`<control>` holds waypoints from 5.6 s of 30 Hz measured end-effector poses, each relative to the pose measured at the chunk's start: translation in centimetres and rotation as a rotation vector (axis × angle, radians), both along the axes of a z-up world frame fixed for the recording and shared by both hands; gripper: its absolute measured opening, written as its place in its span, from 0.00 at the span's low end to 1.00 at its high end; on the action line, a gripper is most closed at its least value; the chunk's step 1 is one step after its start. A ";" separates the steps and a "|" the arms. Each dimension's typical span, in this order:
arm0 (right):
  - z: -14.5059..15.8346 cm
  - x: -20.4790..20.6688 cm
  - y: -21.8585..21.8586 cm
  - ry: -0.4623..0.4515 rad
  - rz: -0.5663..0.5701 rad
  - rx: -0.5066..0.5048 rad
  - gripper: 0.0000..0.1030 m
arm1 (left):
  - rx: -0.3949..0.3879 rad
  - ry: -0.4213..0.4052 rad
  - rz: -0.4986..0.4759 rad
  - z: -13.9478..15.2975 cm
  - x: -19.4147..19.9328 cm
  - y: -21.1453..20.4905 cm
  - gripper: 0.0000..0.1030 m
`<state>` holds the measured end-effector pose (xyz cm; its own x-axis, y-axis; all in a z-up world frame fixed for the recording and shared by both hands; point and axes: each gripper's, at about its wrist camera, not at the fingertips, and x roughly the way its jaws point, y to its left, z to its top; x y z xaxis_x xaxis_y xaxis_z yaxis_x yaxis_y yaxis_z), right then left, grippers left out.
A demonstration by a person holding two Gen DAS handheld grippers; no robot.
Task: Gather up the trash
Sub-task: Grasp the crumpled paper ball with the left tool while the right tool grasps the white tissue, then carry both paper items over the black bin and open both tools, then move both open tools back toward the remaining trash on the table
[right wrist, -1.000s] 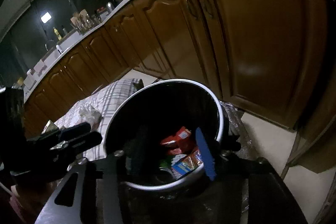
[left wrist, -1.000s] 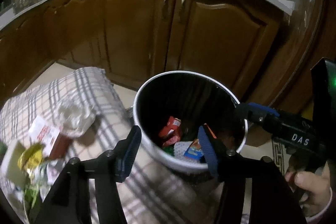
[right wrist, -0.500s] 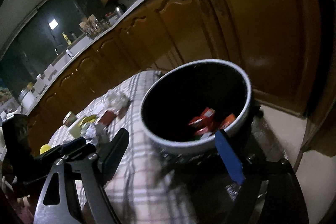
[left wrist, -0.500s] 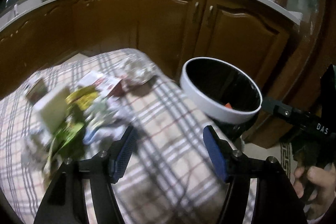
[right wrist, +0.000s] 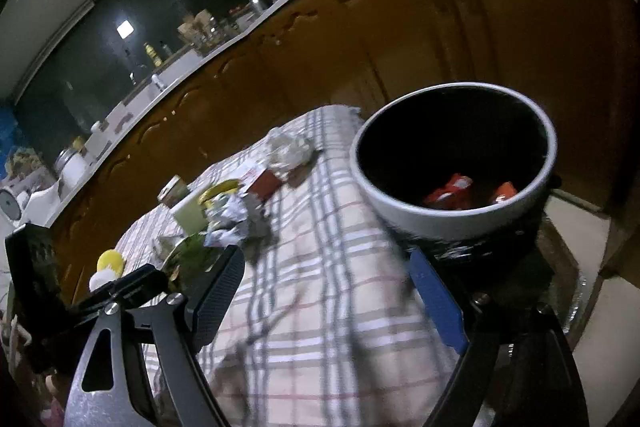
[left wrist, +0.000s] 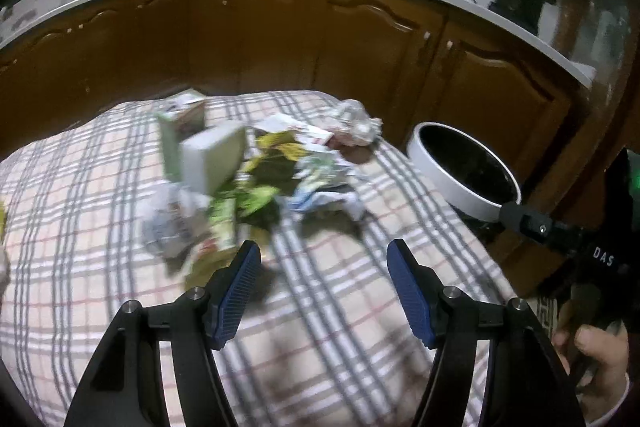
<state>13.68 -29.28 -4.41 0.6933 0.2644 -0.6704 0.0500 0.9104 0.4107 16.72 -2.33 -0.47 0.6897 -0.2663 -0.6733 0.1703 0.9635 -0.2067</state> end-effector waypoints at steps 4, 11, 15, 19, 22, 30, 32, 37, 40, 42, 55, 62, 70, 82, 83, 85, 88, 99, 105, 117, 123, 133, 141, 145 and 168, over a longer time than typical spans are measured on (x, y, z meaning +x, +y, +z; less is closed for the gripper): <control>-0.4 0.8 2.4 0.007 0.045 -0.002 0.84 | -0.010 0.004 0.051 0.1 -0.8 2.3 0.63; -1.0 2.3 5.6 0.014 0.110 -0.013 0.84 | -0.022 0.007 0.127 0.1 -0.7 5.5 0.63; -1.3 3.7 7.0 0.018 0.143 -0.022 0.84 | -0.054 0.036 0.157 -0.3 0.3 7.0 0.63; -1.6 5.1 8.1 0.015 0.165 -0.032 0.84 | -0.062 0.056 0.179 -1.1 2.1 7.9 0.63; -1.9 6.3 9.1 0.013 0.179 -0.040 0.84 | -0.094 0.081 0.175 -1.8 3.7 8.2 0.63; -3.7 9.6 10.8 0.054 0.220 -0.035 0.75 | -0.072 0.111 0.089 -3.5 6.1 6.8 0.23; -4.3 9.9 11.0 0.078 0.234 -0.031 0.38 | -0.070 0.108 0.064 -3.7 6.1 6.4 0.14; -3.9 8.3 10.8 0.067 0.236 -0.054 0.12 | -0.052 0.069 0.020 -3.2 4.9 5.3 0.11; -3.3 7.1 10.1 0.054 0.228 -0.055 0.09 | -0.052 0.033 0.009 -2.3 4.0 4.7 0.10; -2.9 6.5 9.4 0.049 0.217 -0.054 0.08 | -0.056 0.011 0.000 -1.5 3.5 4.4 0.10; 0.4 2.4 4.1 -0.014 0.121 -0.063 0.05 | -0.051 -0.053 -0.108 0.7 1.2 0.2 0.10; 1.8 1.3 1.0 -0.040 0.057 -0.081 0.05 | -0.040 -0.035 -0.168 0.6 2.4 -3.5 0.10; 2.4 1.0 -3.6 -0.046 -0.027 -0.087 0.05 | -0.041 -0.016 -0.250 0.2 4.5 -7.6 0.10; 2.1 1.3 -7.4 -0.038 -0.089 -0.095 0.05 | 0.002 -0.019 -0.315 -0.2 7.3 -12.7 0.11; 2.0 1.4 -7.5 -0.038 -0.091 -0.096 0.05 | 0.004 -0.019 -0.318 -0.2 7.6 -13.1 0.11; 1.9 1.6 -8.0 -0.035 -0.095 -0.100 0.05 | 0.002 -0.016 -0.325 -0.3 8.3 -13.9 0.11; 1.8 1.8 -8.6 -0.031 -0.100 -0.104 0.05 | 0.004 -0.018 -0.334 -0.2 8.9 -15.0 0.11; 0.8 2.9 -10.5 -0.002 -0.117 -0.112 0.05 | 0.031 0.004 -0.352 -0.5 11.4 -18.1 0.11; 0.4 3.5 -11.5 0.008 -0.122 -0.113 0.05 | 0.043 0.007 -0.374 -0.9 12.3 -19.4 0.11; 0.4 4.7 -11.9 0.016 -0.111 -0.133 0.05 | 0.050 0.016 -0.404 -1.2 13.7 -21.2 0.12; 0.1 5.6 -12.2 0.035 -0.096 -0.152 0.06 | 0.047 0.042 -0.402 -1.8 14.5 -21.8 0.13; -0.6 6.1 -12.4 0.066 -0.092 -0.129 0.40 | 0.026 0.047 -0.376 -2.0 14.1 -21.1 0.52; 0.0 4.6 -11.5 0.046 -0.093 -0.111 0.52 | -0.013 0.049 -0.330 -2.2 11.7 -17.3 0.54; 0.3 3.2 -10.4 0.028 -0.089 -0.098 0.64 | -0.020 0.051 -0.314 -2.1 9.9 -15.2 0.56; 0.7 1.0 2.4 0.019 0.092 -0.039 0.73 | -0.077 0.011 -0.053 -0.6 1.3 2.1 0.56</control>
<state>14.72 -26.88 -3.70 0.6543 0.2997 -0.6943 -0.0269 0.9268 0.3747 18.03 -0.21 -1.08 0.6660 -0.3530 -0.6571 0.2175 0.9346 -0.2816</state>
